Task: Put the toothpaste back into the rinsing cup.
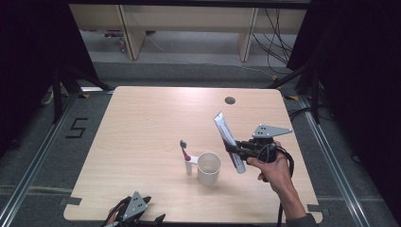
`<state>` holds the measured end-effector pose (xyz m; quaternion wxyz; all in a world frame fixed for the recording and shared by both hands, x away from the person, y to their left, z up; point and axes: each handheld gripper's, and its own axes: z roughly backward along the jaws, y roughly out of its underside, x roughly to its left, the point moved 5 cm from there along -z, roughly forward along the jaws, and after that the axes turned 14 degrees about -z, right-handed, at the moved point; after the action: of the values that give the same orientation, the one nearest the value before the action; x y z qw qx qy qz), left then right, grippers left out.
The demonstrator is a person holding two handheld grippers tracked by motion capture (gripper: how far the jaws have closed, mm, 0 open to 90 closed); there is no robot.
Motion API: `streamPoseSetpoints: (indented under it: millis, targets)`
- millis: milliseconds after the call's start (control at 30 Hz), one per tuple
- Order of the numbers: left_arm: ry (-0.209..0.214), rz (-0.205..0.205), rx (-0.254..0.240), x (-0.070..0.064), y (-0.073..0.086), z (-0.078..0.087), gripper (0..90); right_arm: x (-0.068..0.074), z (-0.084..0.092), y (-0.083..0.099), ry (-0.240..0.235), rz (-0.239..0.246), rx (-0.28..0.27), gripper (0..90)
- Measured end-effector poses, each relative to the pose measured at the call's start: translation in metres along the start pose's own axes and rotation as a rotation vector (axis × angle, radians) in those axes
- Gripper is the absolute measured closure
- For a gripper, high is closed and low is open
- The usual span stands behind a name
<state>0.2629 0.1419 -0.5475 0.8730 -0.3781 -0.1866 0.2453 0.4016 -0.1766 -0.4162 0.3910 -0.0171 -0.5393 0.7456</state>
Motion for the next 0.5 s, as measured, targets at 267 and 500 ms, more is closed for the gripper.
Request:
streamPoseSetpoints:
  millis: [267, 500]
  targets:
    - [-0.002, 0.002, 0.002, 0.000, 0.000, 0.000, 23.0, 0.017, -0.011, -0.011, -0.054, -0.016, -0.068, 76.5]
    - [-0.002, -0.001, 0.003, 0.000, 0.000, 0.001, 22.9, 0.024, -0.024, -0.016, -0.082, -0.016, -0.095, 76.5]
